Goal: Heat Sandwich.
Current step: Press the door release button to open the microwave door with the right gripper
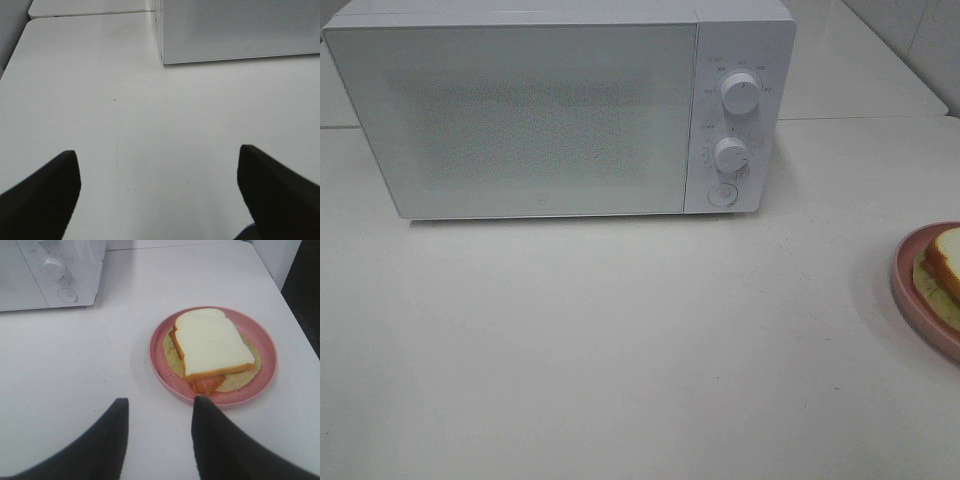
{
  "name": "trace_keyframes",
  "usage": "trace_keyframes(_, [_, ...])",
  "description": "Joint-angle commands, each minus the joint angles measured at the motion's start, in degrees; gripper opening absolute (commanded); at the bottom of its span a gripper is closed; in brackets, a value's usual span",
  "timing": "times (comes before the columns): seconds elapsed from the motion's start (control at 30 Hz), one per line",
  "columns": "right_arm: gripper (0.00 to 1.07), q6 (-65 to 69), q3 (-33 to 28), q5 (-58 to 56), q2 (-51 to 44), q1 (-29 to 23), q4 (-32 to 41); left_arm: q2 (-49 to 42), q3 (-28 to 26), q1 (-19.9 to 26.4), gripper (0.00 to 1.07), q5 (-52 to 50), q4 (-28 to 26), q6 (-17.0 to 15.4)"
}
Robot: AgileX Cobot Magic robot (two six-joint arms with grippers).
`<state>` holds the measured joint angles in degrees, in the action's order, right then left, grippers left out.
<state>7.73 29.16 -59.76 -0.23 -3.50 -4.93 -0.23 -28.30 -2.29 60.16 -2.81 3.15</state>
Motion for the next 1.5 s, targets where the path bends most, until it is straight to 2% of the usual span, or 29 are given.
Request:
trace_keyframes(0.03, [0.42,0.06,-0.17,0.17,-1.49,0.00,-0.17,-1.26,0.17,0.00,0.79,-0.69,-0.17,-0.06])
trace_keyframes(1.07, [0.43,0.06,-0.17,0.17,-1.49,0.00,-0.11,-1.26,0.17,0.00,0.79,-0.69,-0.17,-0.06])
trace_keyframes(1.17, [0.56,-0.57,-0.17,0.23,-1.49,0.00,0.52,-1.26,0.17,0.00,0.79,-0.69,-0.11,-0.06])
trace_keyframes(1.23, [0.60,-0.57,-0.17,0.23,-1.49,0.00,0.52,-1.26,0.17,0.00,0.79,-0.69,-0.11,-0.06])
trace_keyframes(1.27, [0.69,-0.57,-0.17,0.23,-1.49,0.00,0.52,-1.26,0.17,0.00,0.79,-0.69,-0.11,-0.06])
trace_keyframes(1.33, [0.73,-0.57,-0.17,0.23,-1.49,0.00,0.52,-1.26,0.17,0.00,0.79,-0.69,-0.11,-0.06])
trace_keyframes(1.37, [0.80,-0.57,-0.17,0.23,-1.49,0.00,0.52,-1.26,0.17,0.00,0.79,-0.69,-0.11,-0.06])
trace_keyframes(1.5, [0.80,-0.57,-0.17,0.23,-1.49,0.00,0.52,-1.26,0.17,0.00,0.79,-0.69,-0.11,-0.06])
